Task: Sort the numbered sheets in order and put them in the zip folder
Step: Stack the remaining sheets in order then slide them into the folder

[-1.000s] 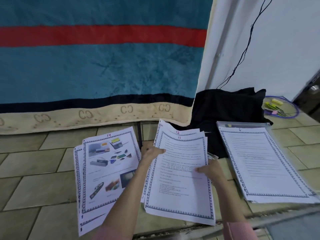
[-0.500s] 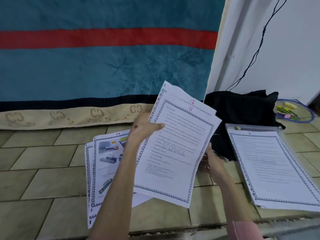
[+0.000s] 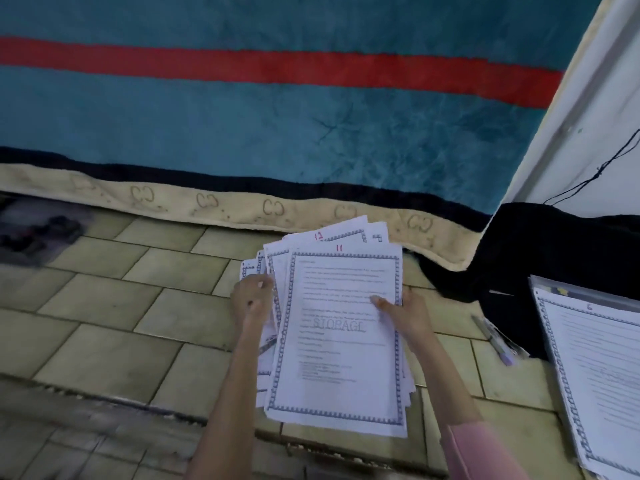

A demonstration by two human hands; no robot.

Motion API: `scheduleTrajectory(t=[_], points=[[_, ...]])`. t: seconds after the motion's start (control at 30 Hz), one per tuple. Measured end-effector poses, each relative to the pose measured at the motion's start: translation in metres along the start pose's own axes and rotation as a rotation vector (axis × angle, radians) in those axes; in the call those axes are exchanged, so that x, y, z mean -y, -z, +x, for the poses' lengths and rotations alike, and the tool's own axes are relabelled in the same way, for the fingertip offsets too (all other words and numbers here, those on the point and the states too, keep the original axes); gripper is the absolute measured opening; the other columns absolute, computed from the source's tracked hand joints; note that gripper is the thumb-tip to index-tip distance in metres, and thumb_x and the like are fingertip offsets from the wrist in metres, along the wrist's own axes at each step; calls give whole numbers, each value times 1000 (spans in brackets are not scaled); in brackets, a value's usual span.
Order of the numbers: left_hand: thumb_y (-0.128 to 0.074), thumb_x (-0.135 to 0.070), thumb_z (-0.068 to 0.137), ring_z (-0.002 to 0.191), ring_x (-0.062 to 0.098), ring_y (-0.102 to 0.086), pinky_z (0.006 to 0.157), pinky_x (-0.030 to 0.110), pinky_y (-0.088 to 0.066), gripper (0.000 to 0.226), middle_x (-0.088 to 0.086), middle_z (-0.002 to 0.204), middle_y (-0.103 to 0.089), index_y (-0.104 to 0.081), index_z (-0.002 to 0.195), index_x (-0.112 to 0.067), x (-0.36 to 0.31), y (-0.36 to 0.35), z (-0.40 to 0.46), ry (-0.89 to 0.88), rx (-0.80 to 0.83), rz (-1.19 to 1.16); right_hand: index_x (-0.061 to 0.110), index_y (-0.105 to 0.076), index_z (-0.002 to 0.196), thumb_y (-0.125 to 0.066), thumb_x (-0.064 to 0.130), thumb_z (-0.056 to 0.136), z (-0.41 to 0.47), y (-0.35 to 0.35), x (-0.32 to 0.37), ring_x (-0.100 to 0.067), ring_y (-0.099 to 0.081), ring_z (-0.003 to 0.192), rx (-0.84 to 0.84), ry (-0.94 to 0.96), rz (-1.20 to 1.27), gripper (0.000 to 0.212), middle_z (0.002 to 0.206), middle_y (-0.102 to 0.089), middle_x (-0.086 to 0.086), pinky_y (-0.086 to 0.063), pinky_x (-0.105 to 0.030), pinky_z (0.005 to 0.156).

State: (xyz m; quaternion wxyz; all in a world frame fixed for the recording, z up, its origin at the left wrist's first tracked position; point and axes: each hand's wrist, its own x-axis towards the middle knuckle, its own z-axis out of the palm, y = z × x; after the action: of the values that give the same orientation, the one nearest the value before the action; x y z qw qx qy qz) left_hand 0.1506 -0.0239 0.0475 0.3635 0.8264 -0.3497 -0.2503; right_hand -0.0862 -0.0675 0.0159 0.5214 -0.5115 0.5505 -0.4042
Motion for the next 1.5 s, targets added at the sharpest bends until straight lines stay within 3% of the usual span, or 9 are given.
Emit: scheduleTrajectory(t=[0.17, 0.33, 0.43, 0.6, 0.73, 0.9, 1.13, 1.3, 1.5], points=[[-50, -19, 95, 120, 32, -52, 96, 31, -39, 34, 20, 130, -56, -59, 118, 5, 28, 2, 17, 78, 48, 77, -1, -69, 104, -71, 7, 81, 16, -25, -15, -26, -66, 97, -87, -48, -160, 24, 104, -70, -15, -50, -28, 80], [-54, -9, 92, 104, 30, -59, 72, 24, -34, 20, 20, 105, -63, -58, 104, 7, 27, -6, 18, 164, 66, -25, 0, -67, 104, -72, 6, 79, 17, -28, -20, -25, -65, 91, -61, -101, -212, 26, 103, -70, -14, -50, -30, 80], [-56, -7, 89, 80, 19, -50, 60, 22, -32, 34, 2, 61, -46, -43, 57, -11, 33, -11, 28, 197, 89, -57, -1, -60, 100, -74, -4, 74, 16, -25, -20, -26, -62, 84, -49, -187, -61, 30, 98, -66, -15, -52, -33, 75], [-58, -6, 90, 112, 26, -52, 90, 27, -40, 46, 10, 125, -54, -44, 133, 0, 30, -4, 33, 238, 253, -265, -2, -67, 104, -73, 0, 77, 15, -17, -27, -31, -68, 89, 13, -224, 21, 28, 102, -70, -18, -55, -40, 83], [-70, -1, 79, 103, 27, -60, 92, 43, -49, 46, 13, 122, -62, -55, 123, -4, 49, 12, 43, 237, 415, -448, 5, -66, 103, -75, 3, 75, 13, -11, -27, -29, -69, 90, 79, -226, 78, 29, 105, -71, -14, -56, -45, 84], [-50, 11, 88, 79, 21, -70, 65, 33, -59, 26, 10, 96, -71, -62, 107, -3, 53, 23, 35, 214, 682, -534, 12, -54, 104, -82, 4, 67, 9, -8, -16, -24, -70, 88, 151, -173, 97, 46, 101, -70, -6, -59, -39, 71], [-34, 14, 87, 77, 18, -70, 71, 28, -56, 36, 3, 85, -74, -66, 93, -2, 18, 7, 13, 155, 762, -550, 8, -68, 109, -87, 20, 51, 4, 9, -13, -27, -71, 90, 247, -222, 142, 62, 101, -73, -9, -59, -40, 73], [-41, -17, 91, 76, 25, -64, 68, 29, -54, 28, 12, 91, -66, -63, 101, -4, -4, -21, 0, 270, 758, -719, 12, -68, 109, -94, 41, 31, 7, 38, -17, -28, -71, 92, 109, -150, 174, 87, 104, -73, -7, -59, -41, 72], [-41, -68, 84, 138, 20, -33, 114, 44, -26, 73, -2, 148, -38, -41, 140, -22, -18, -36, -12, 8, 615, -490, 6, -57, 122, -88, 24, 53, 9, 60, -25, -29, -68, 95, 46, -230, 204, 78, 113, -67, -11, -60, -37, 65]])
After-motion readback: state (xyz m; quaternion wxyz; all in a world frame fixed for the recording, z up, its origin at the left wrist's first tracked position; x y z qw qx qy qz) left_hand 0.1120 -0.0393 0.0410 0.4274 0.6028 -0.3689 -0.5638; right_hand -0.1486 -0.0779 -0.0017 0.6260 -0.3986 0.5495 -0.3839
